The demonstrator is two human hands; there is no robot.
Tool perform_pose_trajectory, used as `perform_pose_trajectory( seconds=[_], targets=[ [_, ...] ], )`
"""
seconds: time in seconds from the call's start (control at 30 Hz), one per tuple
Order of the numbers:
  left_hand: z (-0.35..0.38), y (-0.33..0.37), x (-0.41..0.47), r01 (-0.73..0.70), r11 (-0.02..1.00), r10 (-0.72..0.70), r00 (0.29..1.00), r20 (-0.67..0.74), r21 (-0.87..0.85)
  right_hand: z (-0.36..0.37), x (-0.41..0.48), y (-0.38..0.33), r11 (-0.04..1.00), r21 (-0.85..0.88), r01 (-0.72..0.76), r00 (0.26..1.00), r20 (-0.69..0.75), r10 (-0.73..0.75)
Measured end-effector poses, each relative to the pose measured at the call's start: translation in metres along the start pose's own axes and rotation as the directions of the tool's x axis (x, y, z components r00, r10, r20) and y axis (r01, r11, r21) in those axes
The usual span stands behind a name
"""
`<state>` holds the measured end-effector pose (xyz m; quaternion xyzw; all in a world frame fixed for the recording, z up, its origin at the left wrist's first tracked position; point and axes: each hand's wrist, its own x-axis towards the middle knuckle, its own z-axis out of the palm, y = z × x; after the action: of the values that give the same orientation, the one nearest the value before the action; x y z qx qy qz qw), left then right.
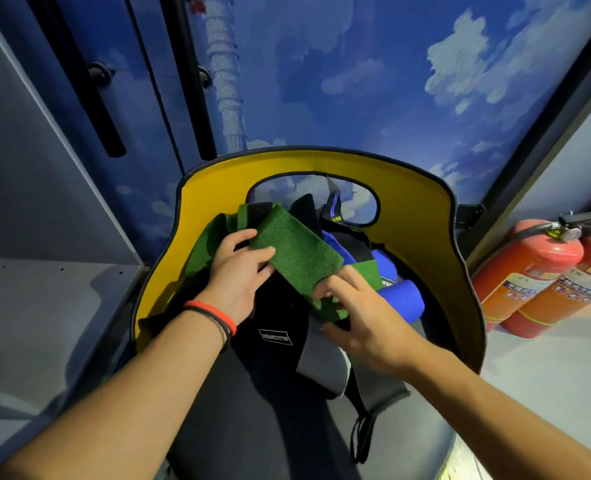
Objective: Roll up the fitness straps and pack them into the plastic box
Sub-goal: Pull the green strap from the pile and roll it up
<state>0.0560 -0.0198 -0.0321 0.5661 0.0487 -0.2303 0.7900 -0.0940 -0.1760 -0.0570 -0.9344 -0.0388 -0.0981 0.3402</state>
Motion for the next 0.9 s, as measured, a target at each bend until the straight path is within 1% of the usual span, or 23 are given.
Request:
perform_pose_trajectory(
  seconds=[0.03, 0.07, 0.1, 0.13, 0.17, 0.2, 0.23, 0.3, 0.37, 0.4, 0.43, 0.47, 0.5, 0.57, 0.6, 0.63, 0.67, 0.73, 0.77, 0.83, 0.9],
  targets=[
    [-0.004, 0.002, 0.002, -0.006, 1.000, 0.006, 1.000, -0.004, -0.008, -0.001, -0.002, 0.004, 0.999, 0.028, -0.043, 0.999, 0.004, 0.043],
    [-0.008, 0.005, 0.004, -0.001, 1.000, 0.001, 1.000, 0.002, -0.011, -0.004, -0.004, 0.009, 0.995, 0.052, -0.087, 0.995, -0.036, 0.089],
    [-0.011, 0.007, 0.003, 0.012, 1.000, -0.012, 1.000, 0.020, -0.012, -0.008, -0.005, 0.015, 0.991, 0.049, -0.121, 0.987, -0.105, 0.125],
    [-0.013, 0.009, 0.003, 0.028, 1.000, -0.028, 0.999, 0.035, -0.003, -0.013, -0.005, 0.020, 0.987, 0.003, -0.158, 0.974, -0.162, 0.157],
    [-0.015, 0.011, 0.002, 0.040, 0.999, -0.040, 0.998, 0.047, 0.016, -0.017, -0.004, 0.026, 0.977, -0.054, -0.206, 0.966, -0.171, 0.195],
    [-0.016, 0.011, 0.001, 0.048, 0.998, -0.051, 0.997, 0.052, 0.051, -0.019, -0.004, 0.030, 0.961, -0.110, -0.254, 0.963, -0.125, 0.240],
    [-0.016, 0.011, -0.001, 0.061, 0.993, -0.068, 0.996, 0.063, 0.098, -0.020, -0.005, 0.032, 0.947, -0.172, -0.270, 0.963, -0.047, 0.266],
    [-0.017, 0.009, -0.003, 0.086, 0.976, -0.110, 0.988, 0.111, 0.202, -0.018, -0.006, 0.031, 0.935, -0.275, -0.223, 0.964, 0.078, 0.253],
    [-0.018, 0.006, -0.005, 0.082, 0.956, -0.130, 0.980, 0.154, 0.282, -0.021, -0.004, 0.027, 0.945, -0.284, -0.162, 0.974, 0.106, 0.199],
    [-0.017, 0.005, -0.006, 0.056, 0.940, -0.116, 0.980, 0.160, 0.338, -0.023, -0.001, 0.024, 0.955, -0.254, -0.154, 0.979, 0.090, 0.182],
    [-0.018, 0.004, -0.006, 0.009, 0.914, -0.080, 0.984, 0.159, 0.407, -0.024, 0.001, 0.022, 0.966, -0.189, -0.178, 0.980, 0.055, 0.191],
    [-0.018, 0.004, -0.005, -0.050, 0.877, -0.030, 0.987, 0.158, 0.478, -0.026, 0.004, 0.016, 0.972, -0.081, -0.219, 0.975, 0.005, 0.220],
    [-0.018, 0.003, -0.004, -0.108, 0.834, 0.023, 0.986, 0.163, 0.541, -0.026, 0.007, 0.012, 0.966, 0.069, -0.250, 0.965, -0.057, 0.254],
    [-0.018, 0.002, -0.003, -0.195, 0.758, 0.105, 0.978, 0.179, 0.622, -0.027, 0.013, 0.003, 0.896, 0.353, -0.268, 0.930, -0.149, 0.336],
    [-0.019, 0.001, -0.003, -0.223, 0.734, 0.127, 0.973, 0.193, 0.642, -0.027, 0.014, -0.001, 0.857, 0.446, -0.258, 0.924, -0.145, 0.354],
    [-0.019, 0.000, -0.004, -0.240, 0.717, 0.137, 0.969, 0.206, 0.655, -0.028, 0.017, -0.005, 0.831, 0.497, -0.251, 0.927, -0.124, 0.354],
    [-0.019, 0.000, -0.004, -0.249, 0.704, 0.138, 0.967, 0.215, 0.665, -0.028, 0.019, -0.008, 0.835, 0.484, -0.263, 0.932, -0.094, 0.349],
    [-0.022, 0.001, -0.003, -0.247, 0.711, 0.140, 0.967, 0.211, 0.658, -0.027, 0.023, -0.007, 0.885, 0.326, -0.334, 0.926, -0.063, 0.372],
    [-0.023, 0.002, -0.002, -0.234, 0.737, 0.141, 0.971, 0.194, 0.634, -0.026, 0.025, -0.005, 0.869, 0.321, -0.376, 0.906, -0.069, 0.418],
    [-0.025, 0.003, 0.001, -0.208, 0.778, 0.142, 0.977, 0.156, 0.593, -0.025, 0.029, -0.003, 0.788, 0.469, -0.400, 0.867, -0.084, 0.490],
    [-0.024, 0.007, 0.002, -0.186, 0.783, 0.145, 0.983, 0.116, 0.593, -0.028, 0.033, -0.002, 0.689, 0.608, -0.394, 0.833, -0.081, 0.547]
  ],
)
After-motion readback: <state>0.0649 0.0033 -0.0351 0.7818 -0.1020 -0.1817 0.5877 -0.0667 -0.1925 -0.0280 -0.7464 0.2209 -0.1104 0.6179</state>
